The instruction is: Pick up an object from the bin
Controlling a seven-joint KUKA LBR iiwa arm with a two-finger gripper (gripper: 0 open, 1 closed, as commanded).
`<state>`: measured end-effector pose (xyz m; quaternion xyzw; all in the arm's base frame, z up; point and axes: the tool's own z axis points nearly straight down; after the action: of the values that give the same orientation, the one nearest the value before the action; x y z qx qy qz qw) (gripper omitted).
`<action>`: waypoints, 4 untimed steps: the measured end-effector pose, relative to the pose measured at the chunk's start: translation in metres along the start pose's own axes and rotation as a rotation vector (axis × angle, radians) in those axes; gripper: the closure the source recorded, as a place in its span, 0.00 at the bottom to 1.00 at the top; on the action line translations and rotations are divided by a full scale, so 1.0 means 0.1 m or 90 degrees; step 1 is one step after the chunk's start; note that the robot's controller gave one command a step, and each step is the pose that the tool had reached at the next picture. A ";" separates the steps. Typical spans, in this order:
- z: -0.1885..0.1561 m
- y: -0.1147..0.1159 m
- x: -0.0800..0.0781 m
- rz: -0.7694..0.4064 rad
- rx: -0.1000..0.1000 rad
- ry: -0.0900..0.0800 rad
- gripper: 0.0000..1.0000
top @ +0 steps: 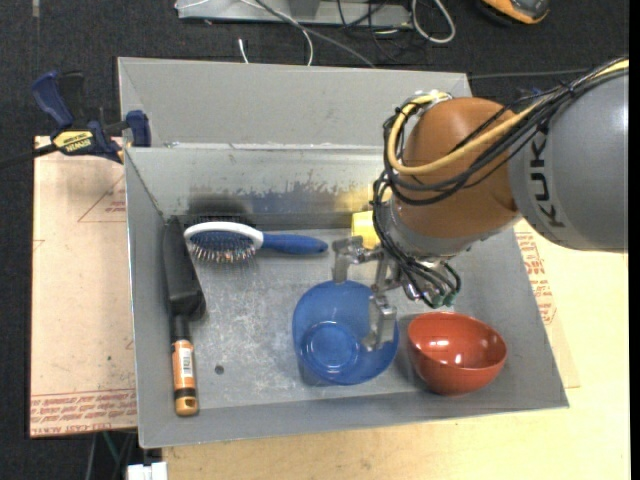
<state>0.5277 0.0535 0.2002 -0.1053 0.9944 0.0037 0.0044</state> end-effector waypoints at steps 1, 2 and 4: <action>-0.96 0.11 0.24 -0.024 0.000 -0.002 0.00; -0.05 0.11 0.19 -0.031 -0.001 0.003 0.00; -1.00 0.28 0.22 -0.056 -0.002 0.002 0.00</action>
Offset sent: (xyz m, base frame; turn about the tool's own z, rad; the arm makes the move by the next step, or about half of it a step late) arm -0.0191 0.0082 -0.0417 -0.0560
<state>0.4996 0.0751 0.3004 -0.1489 0.9888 0.0045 0.0027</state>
